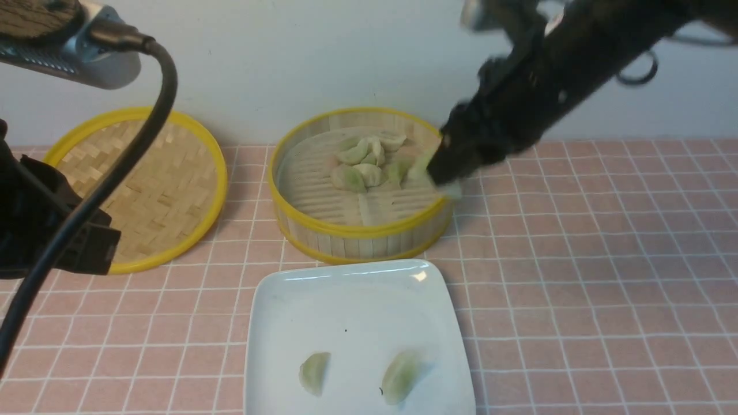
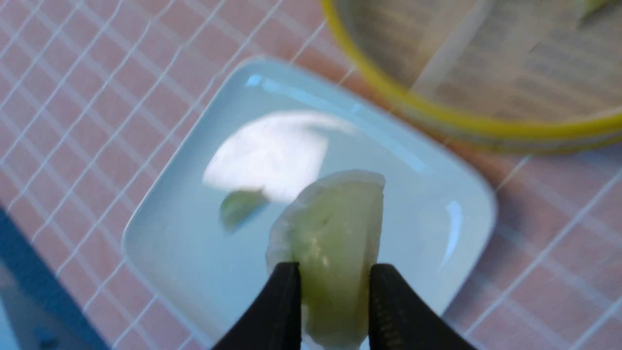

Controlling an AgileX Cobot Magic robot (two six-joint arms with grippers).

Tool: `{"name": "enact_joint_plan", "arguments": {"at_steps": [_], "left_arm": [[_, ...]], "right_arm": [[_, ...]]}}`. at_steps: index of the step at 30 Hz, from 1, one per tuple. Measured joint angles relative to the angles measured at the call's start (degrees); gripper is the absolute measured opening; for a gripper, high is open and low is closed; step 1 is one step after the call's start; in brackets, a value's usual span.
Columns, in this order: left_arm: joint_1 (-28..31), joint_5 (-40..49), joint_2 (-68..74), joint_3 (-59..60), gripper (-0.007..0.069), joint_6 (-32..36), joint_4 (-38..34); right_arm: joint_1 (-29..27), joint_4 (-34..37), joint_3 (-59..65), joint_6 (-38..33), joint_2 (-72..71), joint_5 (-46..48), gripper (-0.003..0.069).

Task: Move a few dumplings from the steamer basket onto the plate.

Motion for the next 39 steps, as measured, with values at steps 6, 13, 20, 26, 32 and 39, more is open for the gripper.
{"name": "enact_joint_plan", "arguments": {"at_steps": [6, 13, 20, 26, 32, 39], "left_arm": [[0.0, 0.0, 0.0, 0.0, -0.0006, 0.0, 0.0], [0.0, 0.0, 0.0, 0.0, -0.0006, 0.1, 0.0], [0.0, 0.0, 0.0, 0.0, -0.0006, 1.3, 0.0], [0.0, 0.0, -0.1, 0.0, -0.0006, 1.6, 0.0], [0.0, 0.0, -0.3, 0.0, -0.0006, 1.6, 0.0], [0.0, -0.5, -0.3, 0.0, -0.0006, 1.6, -1.5]], "right_arm": [[8.6, -2.2, 13.4, 0.7, 3.0, -12.5, 0.0169], [10.6, -1.6, 12.3, 2.8, 6.8, -19.0, 0.043], [10.7, -7.7, 3.9, 10.5, 4.3, -6.7, 0.0511], [10.7, -20.1, 2.2, 19.6, -11.0, -1.4, 0.0165], [10.7, -25.7, 9.5, 26.8, -33.8, -2.2, -0.0001], [10.7, -27.5, 41.5, 29.7, -73.0, -30.2, -0.0013]]}}
